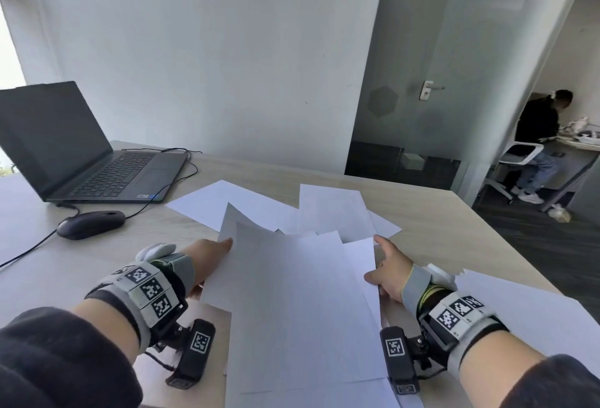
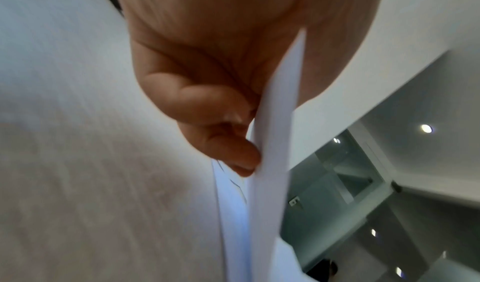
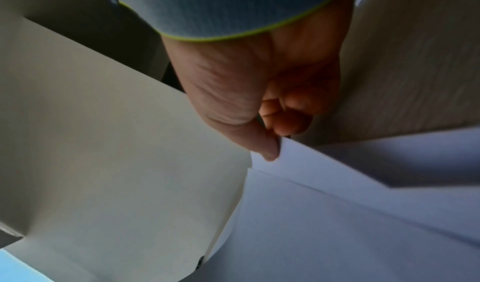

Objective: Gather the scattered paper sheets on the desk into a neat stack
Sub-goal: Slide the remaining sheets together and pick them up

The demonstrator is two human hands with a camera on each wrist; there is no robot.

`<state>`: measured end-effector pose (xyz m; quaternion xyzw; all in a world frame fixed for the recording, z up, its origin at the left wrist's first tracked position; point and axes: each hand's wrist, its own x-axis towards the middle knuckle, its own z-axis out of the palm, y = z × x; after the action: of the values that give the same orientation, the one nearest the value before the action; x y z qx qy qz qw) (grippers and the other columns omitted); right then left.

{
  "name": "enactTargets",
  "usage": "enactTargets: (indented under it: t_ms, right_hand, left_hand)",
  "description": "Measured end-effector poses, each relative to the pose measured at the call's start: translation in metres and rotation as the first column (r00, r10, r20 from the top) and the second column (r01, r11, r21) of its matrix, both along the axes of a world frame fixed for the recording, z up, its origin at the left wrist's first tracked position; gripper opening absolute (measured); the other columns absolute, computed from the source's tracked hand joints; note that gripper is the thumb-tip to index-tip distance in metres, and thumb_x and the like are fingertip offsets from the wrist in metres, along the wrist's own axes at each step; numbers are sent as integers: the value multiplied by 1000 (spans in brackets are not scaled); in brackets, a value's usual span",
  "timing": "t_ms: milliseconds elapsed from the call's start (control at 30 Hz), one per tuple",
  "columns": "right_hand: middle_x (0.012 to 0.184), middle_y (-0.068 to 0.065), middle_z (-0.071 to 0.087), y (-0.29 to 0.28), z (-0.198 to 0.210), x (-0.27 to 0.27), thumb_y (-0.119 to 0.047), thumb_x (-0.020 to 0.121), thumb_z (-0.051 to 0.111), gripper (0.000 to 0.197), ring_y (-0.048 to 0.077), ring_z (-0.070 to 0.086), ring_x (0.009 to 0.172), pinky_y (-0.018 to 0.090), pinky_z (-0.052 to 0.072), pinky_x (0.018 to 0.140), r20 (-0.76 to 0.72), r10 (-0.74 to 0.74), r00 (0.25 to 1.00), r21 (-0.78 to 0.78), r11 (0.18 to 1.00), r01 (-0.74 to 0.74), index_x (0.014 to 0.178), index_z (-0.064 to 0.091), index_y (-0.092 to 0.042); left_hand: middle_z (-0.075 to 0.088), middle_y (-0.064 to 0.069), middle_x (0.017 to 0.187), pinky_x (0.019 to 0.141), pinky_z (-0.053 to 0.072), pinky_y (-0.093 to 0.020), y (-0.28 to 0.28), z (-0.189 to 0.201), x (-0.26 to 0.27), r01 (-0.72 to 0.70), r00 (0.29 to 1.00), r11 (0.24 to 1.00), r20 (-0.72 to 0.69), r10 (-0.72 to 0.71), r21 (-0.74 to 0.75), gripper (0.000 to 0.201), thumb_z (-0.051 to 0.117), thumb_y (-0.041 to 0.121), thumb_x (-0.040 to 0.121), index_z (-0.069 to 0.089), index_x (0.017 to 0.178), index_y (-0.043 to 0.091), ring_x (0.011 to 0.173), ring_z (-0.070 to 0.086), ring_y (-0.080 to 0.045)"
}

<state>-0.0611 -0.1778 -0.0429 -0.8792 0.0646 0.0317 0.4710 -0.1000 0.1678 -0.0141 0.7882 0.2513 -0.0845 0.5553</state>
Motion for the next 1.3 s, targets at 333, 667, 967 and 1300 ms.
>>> enactTargets:
  t_ms: [333, 667, 967, 1300]
  right_hand:
    - [72, 16, 55, -6, -1, -10, 6, 90, 48, 80, 17, 50, 32, 21, 36, 36, -63, -6, 998, -44, 999, 3, 156, 24, -33]
    - [56, 15, 56, -10, 3, -17, 0, 90, 58, 83, 18, 45, 33, 22, 33, 40, -82, 6, 997, -116, 993, -16, 157, 22, -33]
    - [55, 16, 58, -12, -1, -18, -1, 89, 57, 79, 22, 48, 41, 24, 36, 40, -83, -21, 996, -61, 998, 16, 154, 26, -33]
    - [60, 9, 46, -7, 4, -20, -11, 89, 63, 56, 19, 41, 44, 21, 34, 43, -138, -97, 986, 78, 991, 109, 139, 44, -28]
  left_hand:
    - [73, -16, 88, 53, 55, -36, 10, -10, -46, 84, 995, 985, 59, -76, -150, 15, 56, 11, 96, 64, 109, 12, 66, 71, -32]
    - [68, -10, 114, 66, 61, -40, 37, -1, -13, -99, 963, 979, 231, 139, -177, 62, 67, 8, 92, 43, 143, 33, 91, 71, -28]
    - [73, -21, 102, 58, 60, -39, 54, -3, -19, -25, 991, 996, 130, 13, 85, 28, 67, 0, 88, 64, 109, 19, 76, 69, -29]
    - [78, -6, 89, 61, 63, -39, 26, 6, -53, 373, 927, 877, -154, -341, 302, 18, 69, 30, 91, 76, 95, 13, 71, 73, -19]
